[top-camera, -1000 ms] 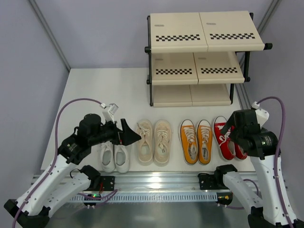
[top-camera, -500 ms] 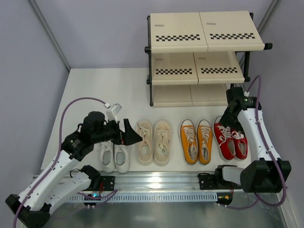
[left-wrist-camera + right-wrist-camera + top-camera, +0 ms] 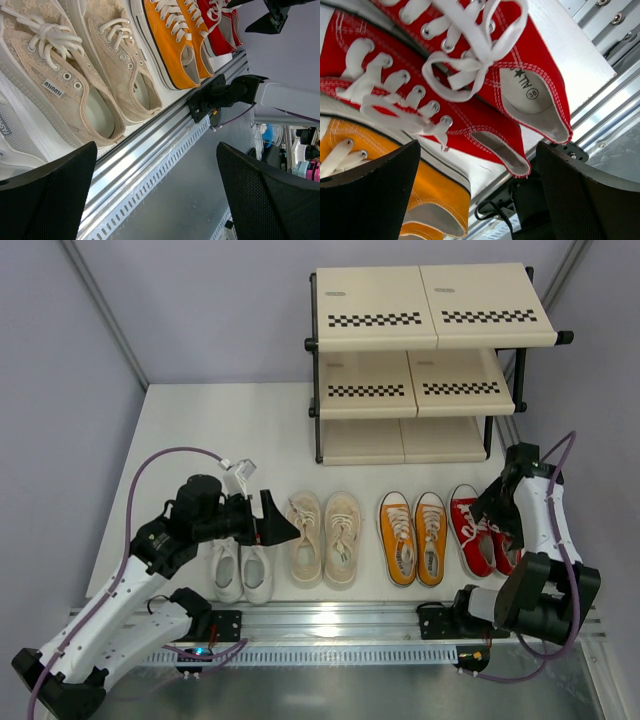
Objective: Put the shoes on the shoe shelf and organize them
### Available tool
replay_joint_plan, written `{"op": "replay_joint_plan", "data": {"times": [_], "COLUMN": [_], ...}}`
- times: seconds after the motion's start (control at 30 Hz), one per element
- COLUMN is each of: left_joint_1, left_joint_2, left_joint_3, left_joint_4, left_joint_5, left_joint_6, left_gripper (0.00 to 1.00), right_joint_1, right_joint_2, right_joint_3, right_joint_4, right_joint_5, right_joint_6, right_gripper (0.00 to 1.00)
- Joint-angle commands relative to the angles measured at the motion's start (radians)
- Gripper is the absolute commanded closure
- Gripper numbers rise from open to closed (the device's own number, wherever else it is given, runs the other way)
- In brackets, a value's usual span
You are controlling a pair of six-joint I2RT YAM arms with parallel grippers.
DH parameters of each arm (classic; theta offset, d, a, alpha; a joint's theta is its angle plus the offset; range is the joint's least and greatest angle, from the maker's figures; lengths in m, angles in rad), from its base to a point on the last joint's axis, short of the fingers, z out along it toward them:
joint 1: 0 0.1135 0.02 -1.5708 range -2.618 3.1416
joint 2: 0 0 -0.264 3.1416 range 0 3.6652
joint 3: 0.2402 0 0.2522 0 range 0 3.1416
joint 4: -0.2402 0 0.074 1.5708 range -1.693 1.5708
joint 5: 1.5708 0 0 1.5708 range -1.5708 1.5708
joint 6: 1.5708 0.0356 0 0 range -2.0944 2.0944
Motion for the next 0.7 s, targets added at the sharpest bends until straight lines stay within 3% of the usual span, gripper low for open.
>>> {"op": "replay_joint_plan", "data": {"times": [0.0,0.1,0.37,0.6,0.67], "left_joint_1": [-0.005,-0.005,-0.005,-0.005,-0.005], "left_joint_2": [0.004,0.007,-0.042,-0.146,-0.178], "left_joint_3": [0.013,0.015,-0.062,-0.186,-0.209], "left_joint_4": [0.039,0.036,0.109,0.189,0.2], "left_joint_5": [0.029,0.029,0.075,0.164,0.197], "left_joint_6": [-0.017,-0.009,-0.027,-0.011,0.003], "left_gripper": [0.0,0.0,0.0,0.0,0.0], "right_joint_1": [-0.071,-0.156,-0.157,-0.131,-0.125], "right_joint_2": [0.014,0.036,-0.131,-0.097,-0.13], "right_joint_3": [-0.011,-0.04,-0.007,0.188,0.175], "right_joint_4": [0.056,0.1,0.22,0.111,0.172], "right_joint_5": [-0.022,-0.103,-0.337,-0.125,-0.175], "right_joint_6": [0.0,-0.029,-0.182,-0.309,-0.387], "right_gripper": [0.03,0.03,0.03,0.03,0.03]}}
